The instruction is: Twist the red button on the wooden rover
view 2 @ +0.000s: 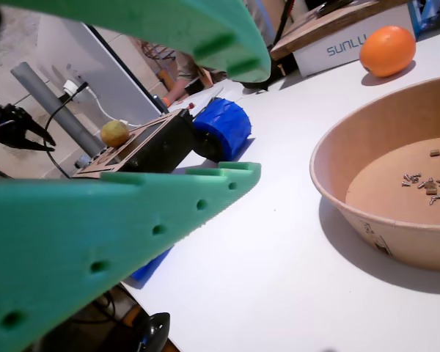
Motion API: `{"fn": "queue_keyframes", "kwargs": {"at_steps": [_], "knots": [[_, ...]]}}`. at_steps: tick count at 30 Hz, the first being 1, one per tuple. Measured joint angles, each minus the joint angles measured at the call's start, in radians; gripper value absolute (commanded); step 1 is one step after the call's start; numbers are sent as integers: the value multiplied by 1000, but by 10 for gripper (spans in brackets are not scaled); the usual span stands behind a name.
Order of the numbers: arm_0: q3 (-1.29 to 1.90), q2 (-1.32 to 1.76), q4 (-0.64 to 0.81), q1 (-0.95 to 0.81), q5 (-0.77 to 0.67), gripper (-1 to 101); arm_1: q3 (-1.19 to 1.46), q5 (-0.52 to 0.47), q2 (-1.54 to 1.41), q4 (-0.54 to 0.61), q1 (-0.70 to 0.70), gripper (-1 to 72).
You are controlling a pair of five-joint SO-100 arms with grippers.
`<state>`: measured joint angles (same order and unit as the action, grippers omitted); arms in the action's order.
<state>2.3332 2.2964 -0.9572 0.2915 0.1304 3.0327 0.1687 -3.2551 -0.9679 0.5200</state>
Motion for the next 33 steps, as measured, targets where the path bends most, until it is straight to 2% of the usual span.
{"fn": "queue_keyframes", "kwargs": {"at_steps": [10,18,33], "knots": [[0,-170,58,-11,0,150,0,0,0,0,0,104],[0,-229,32,-160,0,162,0,0,0,0,0,104],[0,-278,32,-120,0,248,0,0,0,0,0,104]]}}
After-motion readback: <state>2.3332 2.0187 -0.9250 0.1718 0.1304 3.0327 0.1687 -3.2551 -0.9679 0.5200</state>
